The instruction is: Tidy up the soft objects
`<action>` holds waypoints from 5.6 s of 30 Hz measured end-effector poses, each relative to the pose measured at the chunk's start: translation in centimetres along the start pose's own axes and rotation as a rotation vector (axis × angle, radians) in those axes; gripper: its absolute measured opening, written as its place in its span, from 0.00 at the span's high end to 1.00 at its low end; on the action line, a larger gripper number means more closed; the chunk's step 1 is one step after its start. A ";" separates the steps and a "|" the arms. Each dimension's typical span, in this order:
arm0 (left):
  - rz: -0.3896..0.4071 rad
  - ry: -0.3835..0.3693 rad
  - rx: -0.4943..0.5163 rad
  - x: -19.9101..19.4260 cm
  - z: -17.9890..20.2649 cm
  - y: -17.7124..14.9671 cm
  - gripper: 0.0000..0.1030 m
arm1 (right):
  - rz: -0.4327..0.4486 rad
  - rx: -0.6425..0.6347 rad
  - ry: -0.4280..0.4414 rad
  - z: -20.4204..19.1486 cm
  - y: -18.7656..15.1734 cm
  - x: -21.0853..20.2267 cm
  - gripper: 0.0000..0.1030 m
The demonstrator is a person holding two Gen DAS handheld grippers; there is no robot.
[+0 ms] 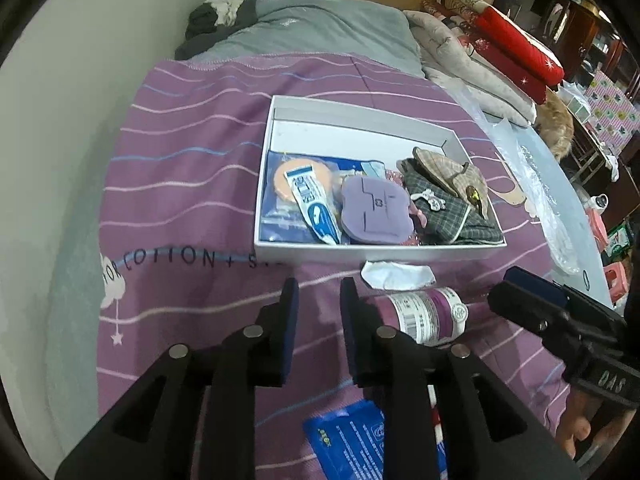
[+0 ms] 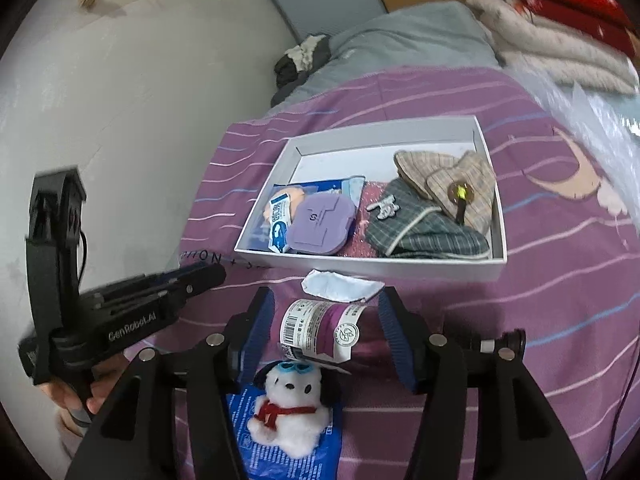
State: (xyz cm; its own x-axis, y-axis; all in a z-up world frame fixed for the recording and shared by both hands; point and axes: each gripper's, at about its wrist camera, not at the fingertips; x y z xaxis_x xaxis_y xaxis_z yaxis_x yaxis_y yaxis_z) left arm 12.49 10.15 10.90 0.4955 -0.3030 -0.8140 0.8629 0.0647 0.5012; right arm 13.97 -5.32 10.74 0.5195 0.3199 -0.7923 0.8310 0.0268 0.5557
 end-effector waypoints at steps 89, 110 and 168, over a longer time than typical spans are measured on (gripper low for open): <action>-0.260 -0.077 0.097 3.8 8.9 -7.9 0.63 | -0.182 0.208 0.142 6.2 -0.7 -5.4 0.98; -0.054 -0.029 0.114 -1.5 7.6 -4.7 0.62 | -0.052 0.247 0.235 6.0 -1.9 -4.2 0.98; -0.052 -0.019 -0.681 13.1 -5.8 13.8 0.56 | -0.059 0.280 0.192 8.0 14.0 7.9 0.98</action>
State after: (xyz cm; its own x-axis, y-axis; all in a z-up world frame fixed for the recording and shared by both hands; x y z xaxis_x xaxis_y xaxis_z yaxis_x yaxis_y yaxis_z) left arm 31.47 12.58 5.48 0.4551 -0.3380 -0.8238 0.7586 0.6316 0.1599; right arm 31.28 -9.95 10.20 0.4438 0.4985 -0.7447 0.8948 -0.2021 0.3980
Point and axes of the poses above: each gripper's, at about its wrist camera, not at the fingertips, and x roughly the way its jaws point, z to its right, y to its top, and after that the axes turned 10 degrees about -y, right-handed
